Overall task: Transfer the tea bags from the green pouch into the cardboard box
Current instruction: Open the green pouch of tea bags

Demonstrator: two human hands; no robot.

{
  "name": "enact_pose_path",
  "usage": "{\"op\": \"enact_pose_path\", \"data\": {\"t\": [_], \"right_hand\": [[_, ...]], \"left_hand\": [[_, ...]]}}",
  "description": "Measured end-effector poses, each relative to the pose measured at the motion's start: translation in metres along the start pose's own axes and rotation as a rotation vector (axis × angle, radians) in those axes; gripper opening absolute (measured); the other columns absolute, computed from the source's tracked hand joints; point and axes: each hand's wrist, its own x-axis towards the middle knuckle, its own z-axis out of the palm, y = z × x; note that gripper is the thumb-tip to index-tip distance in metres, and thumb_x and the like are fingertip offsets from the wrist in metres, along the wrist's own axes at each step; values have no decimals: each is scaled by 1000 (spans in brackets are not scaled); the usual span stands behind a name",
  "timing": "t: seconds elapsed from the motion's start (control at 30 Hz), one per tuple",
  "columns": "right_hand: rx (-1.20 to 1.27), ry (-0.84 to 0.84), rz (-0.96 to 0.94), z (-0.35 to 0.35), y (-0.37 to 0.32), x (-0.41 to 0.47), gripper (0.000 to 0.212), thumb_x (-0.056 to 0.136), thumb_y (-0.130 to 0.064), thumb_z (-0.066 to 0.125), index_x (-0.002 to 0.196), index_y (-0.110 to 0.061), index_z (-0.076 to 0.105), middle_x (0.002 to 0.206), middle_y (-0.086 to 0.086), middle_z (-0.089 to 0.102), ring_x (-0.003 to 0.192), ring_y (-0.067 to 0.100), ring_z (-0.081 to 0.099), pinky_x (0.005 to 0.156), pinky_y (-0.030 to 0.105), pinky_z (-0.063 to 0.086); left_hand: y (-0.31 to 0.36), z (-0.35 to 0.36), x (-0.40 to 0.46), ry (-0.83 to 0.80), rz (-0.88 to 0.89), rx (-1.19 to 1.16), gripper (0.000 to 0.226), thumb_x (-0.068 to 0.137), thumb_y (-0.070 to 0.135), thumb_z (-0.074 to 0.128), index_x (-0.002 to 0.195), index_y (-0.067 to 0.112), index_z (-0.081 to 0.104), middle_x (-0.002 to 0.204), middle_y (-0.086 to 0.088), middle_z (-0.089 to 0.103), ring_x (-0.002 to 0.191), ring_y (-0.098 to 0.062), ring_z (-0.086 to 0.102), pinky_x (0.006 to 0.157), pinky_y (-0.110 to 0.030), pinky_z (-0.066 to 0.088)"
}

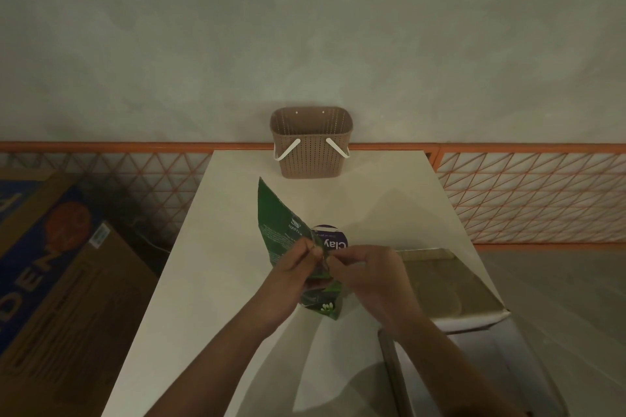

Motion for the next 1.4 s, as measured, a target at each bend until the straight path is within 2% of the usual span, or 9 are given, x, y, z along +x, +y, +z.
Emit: {"op": "enact_pose_path", "data": {"t": [0.1,0.3,0.47,0.77,0.87,1.07,1.2,1.3,1.4], "right_hand": [[-39,22,-6,2,0,1,6,78,-34,72,78,-31,77,70,-21,71,69,0,67,78,34,54],[174,68,97,5,0,2,12,80,-13,72,71,-21,74,58,-12,68,49,-7,58,48,8,41],[264,103,147,8,2,1,6,78,-13,73,73,-16,74,55,-13,67,48,-7,59,47,7,41],[323,106,132,12,2,0,13,80,-12,70,69,-19,72,57,-11,69,51,-4,62,49,11,44],[338,47,113,8,3,-3,15,83,-12,69,70,-19,73,63,-9,72,56,-1,65,52,11,46],[216,-11,49,8,2,-6,20,85,-11,67,71,-25,67,60,-18,68,57,-7,63,50,5,42],[175,0,-22,8,2,-4,15,85,-14,67,85,-29,67,78,-17,69,75,-2,64,61,8,46],[128,8,-119,8,-1,-3,21,86,-22,68,93,-42,68,77,-28,68,80,-7,64,65,6,47],[149,-4,-116,7,-1,-2,17,86,-24,70,100,-33,75,76,-26,70,75,-7,65,64,6,46]], "left_hand": [[-4,3,0,1,-6,-11,21,107,11,42,91,0,52,108,-10,71,95,-12,72,81,-28,60],[-7,11,-3,36,6,-72,25,106,10,44,112,-12,53,118,-19,70,97,-19,73,80,-27,59],[-8,16,-4,64,20,-107,19,106,11,44,97,0,57,115,-23,69,94,-17,73,80,-27,59],[-6,16,-6,71,8,-157,23,107,13,43,101,1,62,107,-10,75,96,-18,74,81,-30,60],[-2,12,-3,77,-55,-101,23,105,15,45,106,-5,58,102,-11,76,89,-19,76,78,-32,62],[6,15,3,232,34,199,21,107,28,45,98,17,61,96,-12,71,90,-26,72,78,-42,63],[7,14,5,234,121,319,27,107,33,43,92,15,56,82,-2,64,82,-22,63,87,-53,57],[8,14,6,215,113,270,27,106,34,44,87,19,58,73,13,66,81,-14,63,91,-46,54],[5,12,5,207,121,266,30,106,34,43,91,12,59,77,12,66,84,-13,63,89,-43,54]]}}
